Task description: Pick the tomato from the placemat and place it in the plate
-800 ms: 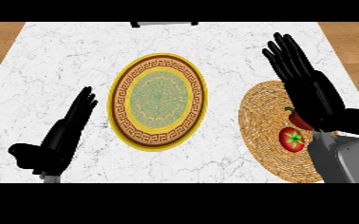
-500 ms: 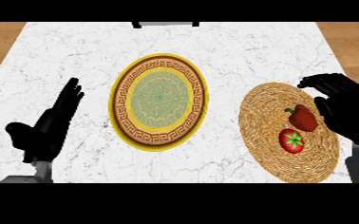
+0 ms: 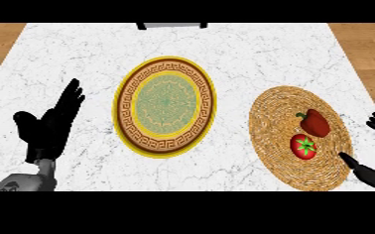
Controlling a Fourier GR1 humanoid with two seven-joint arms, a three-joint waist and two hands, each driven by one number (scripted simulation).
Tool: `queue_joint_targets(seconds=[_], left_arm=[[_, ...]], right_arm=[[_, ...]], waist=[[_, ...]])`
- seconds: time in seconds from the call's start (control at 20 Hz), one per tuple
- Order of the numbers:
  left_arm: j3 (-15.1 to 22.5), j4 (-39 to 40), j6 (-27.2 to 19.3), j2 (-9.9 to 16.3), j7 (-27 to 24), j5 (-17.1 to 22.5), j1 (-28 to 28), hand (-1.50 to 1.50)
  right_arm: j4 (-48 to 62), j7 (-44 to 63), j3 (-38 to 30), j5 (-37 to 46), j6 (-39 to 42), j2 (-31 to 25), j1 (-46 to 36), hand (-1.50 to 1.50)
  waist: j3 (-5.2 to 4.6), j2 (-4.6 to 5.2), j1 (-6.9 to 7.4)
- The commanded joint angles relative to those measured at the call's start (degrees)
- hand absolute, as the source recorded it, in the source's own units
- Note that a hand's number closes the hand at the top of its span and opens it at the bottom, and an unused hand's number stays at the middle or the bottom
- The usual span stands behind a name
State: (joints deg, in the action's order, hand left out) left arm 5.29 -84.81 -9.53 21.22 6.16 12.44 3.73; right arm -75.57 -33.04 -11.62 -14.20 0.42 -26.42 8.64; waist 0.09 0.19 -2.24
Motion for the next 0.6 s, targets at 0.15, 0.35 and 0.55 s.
queue_joint_targets(seconds=[0.15, 0.35, 0.55], left_arm=[[-1.25, -0.11, 1.60, 1.78, 5.73, -0.53, 4.68, 0.00], [-1.40, 5.93, 1.68, -1.46, 0.83, -2.04, 5.08, 0.00], [-1.75, 2.45, 1.48, -2.34, 1.82, -2.90, 3.25, 0.00]], right_arm=[[3.19, -7.69, 2.02, 11.10, -2.25, -2.04, 6.97, -1.50], [-3.17, -1.50, 2.42, 13.55, -1.90, -4.70, 10.95, -1.50], [-11.09, 10.35, 2.90, 15.52, -1.61, -6.21, 7.71, -1.50]], waist=[[-0.09, -0.23, 1.81], [-0.15, -0.21, 1.58], [-0.14, -0.26, 2.07]])
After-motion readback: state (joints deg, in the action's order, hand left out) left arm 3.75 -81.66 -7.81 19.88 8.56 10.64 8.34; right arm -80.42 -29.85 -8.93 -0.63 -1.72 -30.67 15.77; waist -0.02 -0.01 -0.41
